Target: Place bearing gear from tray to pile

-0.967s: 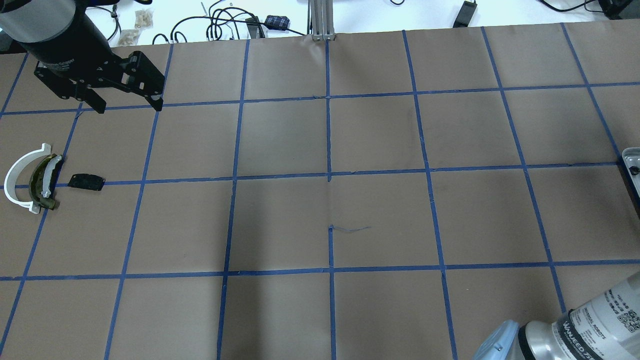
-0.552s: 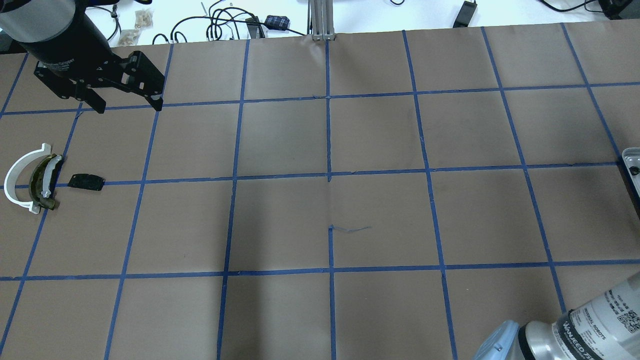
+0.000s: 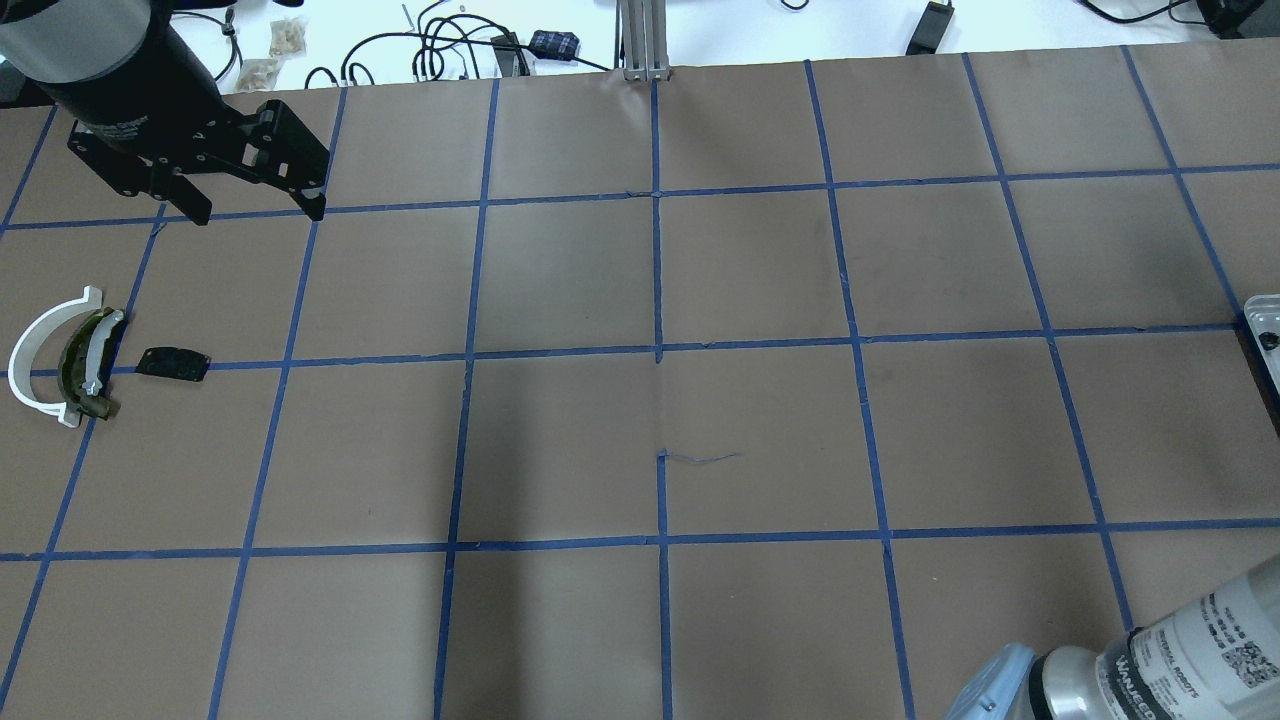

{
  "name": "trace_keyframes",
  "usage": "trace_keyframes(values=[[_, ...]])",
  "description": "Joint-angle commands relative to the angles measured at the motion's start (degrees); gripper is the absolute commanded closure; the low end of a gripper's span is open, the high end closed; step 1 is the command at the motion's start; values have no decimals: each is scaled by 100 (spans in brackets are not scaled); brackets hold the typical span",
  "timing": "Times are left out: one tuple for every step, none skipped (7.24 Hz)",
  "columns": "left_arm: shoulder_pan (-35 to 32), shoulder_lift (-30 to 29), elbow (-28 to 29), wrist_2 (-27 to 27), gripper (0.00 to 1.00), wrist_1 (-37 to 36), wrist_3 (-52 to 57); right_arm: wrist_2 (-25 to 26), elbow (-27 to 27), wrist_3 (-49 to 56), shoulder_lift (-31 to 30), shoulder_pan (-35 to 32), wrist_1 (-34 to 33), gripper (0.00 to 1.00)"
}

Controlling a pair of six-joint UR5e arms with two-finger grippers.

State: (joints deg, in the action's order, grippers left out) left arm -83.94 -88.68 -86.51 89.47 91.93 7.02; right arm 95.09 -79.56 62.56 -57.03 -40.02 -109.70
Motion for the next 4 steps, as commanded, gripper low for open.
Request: trace_keyframes(values=[[0, 0, -6, 9, 0, 0, 1, 27, -16, -689, -1112, -504, 1165, 100], [0, 0, -6, 9, 0, 0, 1, 18, -24, -1354, -1631, -794, 1823, 100], [0, 0, -6, 9, 0, 0, 1, 9, -25, -2065, -2019, -1197, 2404, 100], [0, 0, -6, 9, 0, 0, 1, 1, 2, -2768, -2327, -1602, 2844, 100]])
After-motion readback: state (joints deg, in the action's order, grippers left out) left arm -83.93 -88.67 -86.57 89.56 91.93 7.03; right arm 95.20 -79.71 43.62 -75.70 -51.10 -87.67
